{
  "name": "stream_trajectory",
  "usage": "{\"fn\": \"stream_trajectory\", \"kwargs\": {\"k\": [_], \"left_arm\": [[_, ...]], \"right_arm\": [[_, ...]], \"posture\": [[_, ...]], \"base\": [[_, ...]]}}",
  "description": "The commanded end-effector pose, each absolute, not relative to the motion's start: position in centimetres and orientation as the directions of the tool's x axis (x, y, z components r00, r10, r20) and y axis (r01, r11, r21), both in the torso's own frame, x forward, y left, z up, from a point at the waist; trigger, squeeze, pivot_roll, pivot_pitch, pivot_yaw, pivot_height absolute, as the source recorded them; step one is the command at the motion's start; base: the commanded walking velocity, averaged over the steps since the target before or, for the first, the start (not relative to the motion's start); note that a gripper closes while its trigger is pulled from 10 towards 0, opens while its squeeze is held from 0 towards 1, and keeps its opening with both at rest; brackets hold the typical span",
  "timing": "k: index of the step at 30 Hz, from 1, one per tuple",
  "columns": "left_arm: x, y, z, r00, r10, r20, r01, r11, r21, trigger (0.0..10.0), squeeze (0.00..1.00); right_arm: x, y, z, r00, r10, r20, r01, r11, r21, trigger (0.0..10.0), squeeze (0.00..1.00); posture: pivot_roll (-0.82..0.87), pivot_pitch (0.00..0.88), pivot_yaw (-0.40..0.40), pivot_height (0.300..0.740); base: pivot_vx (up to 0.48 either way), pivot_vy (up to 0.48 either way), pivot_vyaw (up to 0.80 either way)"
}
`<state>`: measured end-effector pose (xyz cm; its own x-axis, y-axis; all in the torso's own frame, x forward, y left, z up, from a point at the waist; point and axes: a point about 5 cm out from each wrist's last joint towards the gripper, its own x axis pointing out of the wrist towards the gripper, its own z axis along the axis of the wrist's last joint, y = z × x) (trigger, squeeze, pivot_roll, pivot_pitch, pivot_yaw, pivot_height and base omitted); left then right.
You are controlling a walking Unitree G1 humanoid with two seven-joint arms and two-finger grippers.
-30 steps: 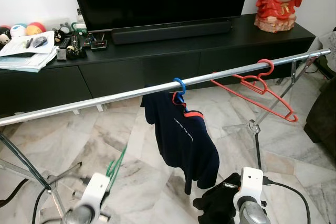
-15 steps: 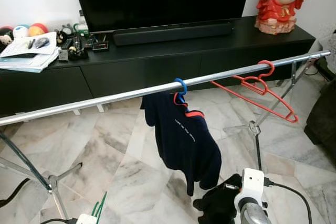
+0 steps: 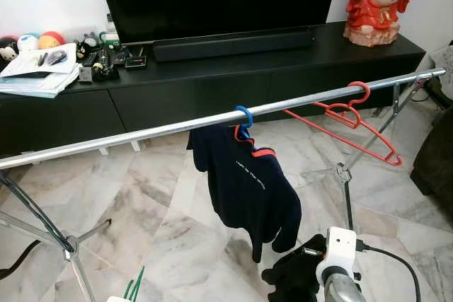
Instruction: Hang hanger
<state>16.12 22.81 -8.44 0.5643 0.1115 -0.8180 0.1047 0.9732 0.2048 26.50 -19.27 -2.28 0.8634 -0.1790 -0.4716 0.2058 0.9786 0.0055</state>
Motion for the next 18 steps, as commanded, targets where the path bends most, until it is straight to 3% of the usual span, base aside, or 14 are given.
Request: {"fn": "stream_trajectory", "kwargs": {"k": [1,18], "left_arm": [[15.37,23.00,-8.73,0.546,0.123,-0.829,0.097,0.973,0.208,10.0,0.00],[15.24,22.63,-8.89,0.543,0.115,-0.832,0.100,0.975,0.200,10.0,0.00]], "right_arm": [[26.64,-19.30,-1.97,0.878,-0.178,-0.444,0.200,0.980,0.004,10.0,0.00],[26.58,-19.39,-1.99,0.878,-0.183,-0.442,0.206,0.978,0.004,10.0,0.00]], "posture": [[0.02,0.082,0.047,0.740],[0.02,0.089,0.044,0.740]], "base": [[-0.247,0.000,0.00],[-0.259,0.000,0.00]]}}
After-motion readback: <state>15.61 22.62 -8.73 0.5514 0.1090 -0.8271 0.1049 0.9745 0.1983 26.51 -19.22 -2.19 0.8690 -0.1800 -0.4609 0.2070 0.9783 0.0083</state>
